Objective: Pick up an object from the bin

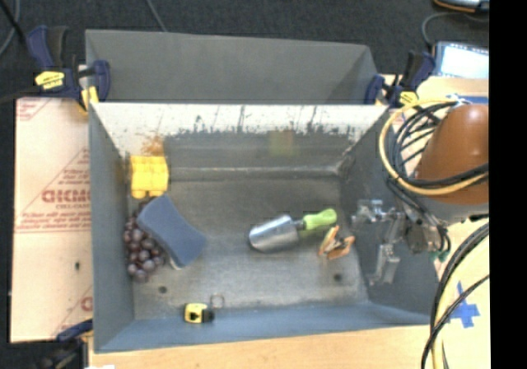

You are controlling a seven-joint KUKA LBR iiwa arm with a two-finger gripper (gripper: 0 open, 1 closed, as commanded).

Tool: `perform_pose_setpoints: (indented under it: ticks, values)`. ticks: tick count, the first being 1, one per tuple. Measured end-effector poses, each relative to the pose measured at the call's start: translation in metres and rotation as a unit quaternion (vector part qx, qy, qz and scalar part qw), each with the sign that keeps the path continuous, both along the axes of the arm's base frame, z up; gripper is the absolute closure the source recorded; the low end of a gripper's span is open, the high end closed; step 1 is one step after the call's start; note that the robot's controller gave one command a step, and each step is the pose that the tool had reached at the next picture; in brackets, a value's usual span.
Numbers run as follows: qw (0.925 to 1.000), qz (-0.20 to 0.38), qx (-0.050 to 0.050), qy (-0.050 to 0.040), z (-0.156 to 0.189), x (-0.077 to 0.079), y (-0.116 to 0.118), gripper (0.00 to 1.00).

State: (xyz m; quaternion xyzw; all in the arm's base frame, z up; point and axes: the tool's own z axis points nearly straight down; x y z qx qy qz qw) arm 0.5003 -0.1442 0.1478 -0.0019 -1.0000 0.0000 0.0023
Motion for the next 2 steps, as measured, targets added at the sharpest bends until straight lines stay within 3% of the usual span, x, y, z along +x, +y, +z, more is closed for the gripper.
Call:
perform_pose_setpoints:
  ticks: [1, 2]
  values:
    - [1.0, 0.002, -0.001, -0.0037, 0.004, 0.002, 0.001, 0.0]
    - [0.9992, 0.04, -0.002, -0.0052, -0.03, 0.023, 0.014, 0.0]
